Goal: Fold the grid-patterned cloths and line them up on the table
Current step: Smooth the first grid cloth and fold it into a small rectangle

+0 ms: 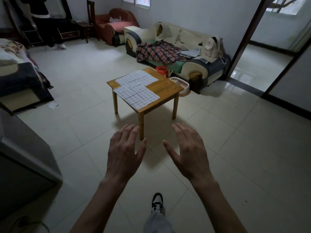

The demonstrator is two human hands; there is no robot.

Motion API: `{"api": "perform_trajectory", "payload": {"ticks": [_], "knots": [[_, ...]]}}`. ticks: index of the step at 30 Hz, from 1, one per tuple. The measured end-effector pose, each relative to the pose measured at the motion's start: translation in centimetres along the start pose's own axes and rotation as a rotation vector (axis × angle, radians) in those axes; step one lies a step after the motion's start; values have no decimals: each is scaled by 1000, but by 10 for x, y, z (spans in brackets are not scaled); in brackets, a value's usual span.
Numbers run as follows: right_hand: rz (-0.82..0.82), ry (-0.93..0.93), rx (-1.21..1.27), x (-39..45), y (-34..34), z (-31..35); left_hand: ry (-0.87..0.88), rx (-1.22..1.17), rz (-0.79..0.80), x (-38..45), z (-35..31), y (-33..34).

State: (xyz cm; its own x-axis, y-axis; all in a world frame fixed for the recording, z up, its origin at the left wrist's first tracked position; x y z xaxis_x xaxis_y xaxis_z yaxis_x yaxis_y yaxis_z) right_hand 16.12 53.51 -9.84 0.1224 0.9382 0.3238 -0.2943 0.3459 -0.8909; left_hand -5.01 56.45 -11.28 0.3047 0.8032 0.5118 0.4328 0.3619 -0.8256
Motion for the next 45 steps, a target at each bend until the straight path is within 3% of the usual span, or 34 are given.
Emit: {"api": "perform_trajectory", "payload": {"ticks": [14, 24, 45], "knots": [[23, -66, 59, 223, 83, 0, -91, 79, -20, 189, 101, 69], [84, -116, 82, 330, 130, 7, -141, 85, 27, 269, 159, 111], [98, -99, 62, 545, 285, 103, -176, 60, 35, 429, 380, 181]]}}
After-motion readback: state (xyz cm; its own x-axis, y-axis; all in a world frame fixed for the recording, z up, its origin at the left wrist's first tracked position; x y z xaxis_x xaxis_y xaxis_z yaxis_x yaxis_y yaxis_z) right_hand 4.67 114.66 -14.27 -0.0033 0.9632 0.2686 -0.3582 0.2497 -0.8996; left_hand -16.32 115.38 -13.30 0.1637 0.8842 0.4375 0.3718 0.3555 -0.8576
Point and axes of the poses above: each hand's wrist, its own x-axis towards the middle knuckle, its own y-axis out of the palm, z = x × y, the point moved 3 cm from there along x, towards the middle knuckle, and after that the axes turned 9 degrees about y, right-handed, at the moved point
